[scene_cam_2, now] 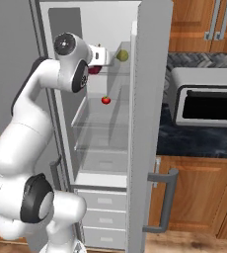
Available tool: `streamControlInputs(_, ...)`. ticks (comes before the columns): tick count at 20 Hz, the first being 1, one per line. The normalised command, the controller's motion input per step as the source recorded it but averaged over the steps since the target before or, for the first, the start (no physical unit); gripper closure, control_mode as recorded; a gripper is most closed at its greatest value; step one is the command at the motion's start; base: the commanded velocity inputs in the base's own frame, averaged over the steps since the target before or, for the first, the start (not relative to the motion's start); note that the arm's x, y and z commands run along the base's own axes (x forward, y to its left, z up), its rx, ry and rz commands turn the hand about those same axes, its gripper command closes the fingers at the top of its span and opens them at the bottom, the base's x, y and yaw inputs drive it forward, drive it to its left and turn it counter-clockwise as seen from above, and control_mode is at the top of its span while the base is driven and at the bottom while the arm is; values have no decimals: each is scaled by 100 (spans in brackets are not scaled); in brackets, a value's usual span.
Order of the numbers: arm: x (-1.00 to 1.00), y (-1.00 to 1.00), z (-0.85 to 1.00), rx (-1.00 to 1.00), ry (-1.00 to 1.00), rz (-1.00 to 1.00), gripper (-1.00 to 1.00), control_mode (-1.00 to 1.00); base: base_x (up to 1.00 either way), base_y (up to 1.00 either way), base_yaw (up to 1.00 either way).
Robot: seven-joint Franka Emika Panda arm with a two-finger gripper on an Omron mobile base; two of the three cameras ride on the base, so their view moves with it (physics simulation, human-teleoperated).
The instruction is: Place the pear in the correct fridge rack based on whether it is a fruit or vegetable. Finally, close the fridge door.
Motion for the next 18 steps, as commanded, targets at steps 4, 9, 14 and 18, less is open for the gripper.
streamControlInputs(4, 66, 0, 0, 3, 0, 5, 100, -100, 0, 0, 0)
streamControlInputs(9, 67, 0, -1, 1, 0, 4, 100, -100, 0, 0, 0)
streamControlInputs(14, 63, 0, -23, 0, 0, 1, 100, -100, 0, 0, 0)
streamControlInputs(18, 57, 0, -35, 0, 0, 1, 100, -100, 0, 0, 0)
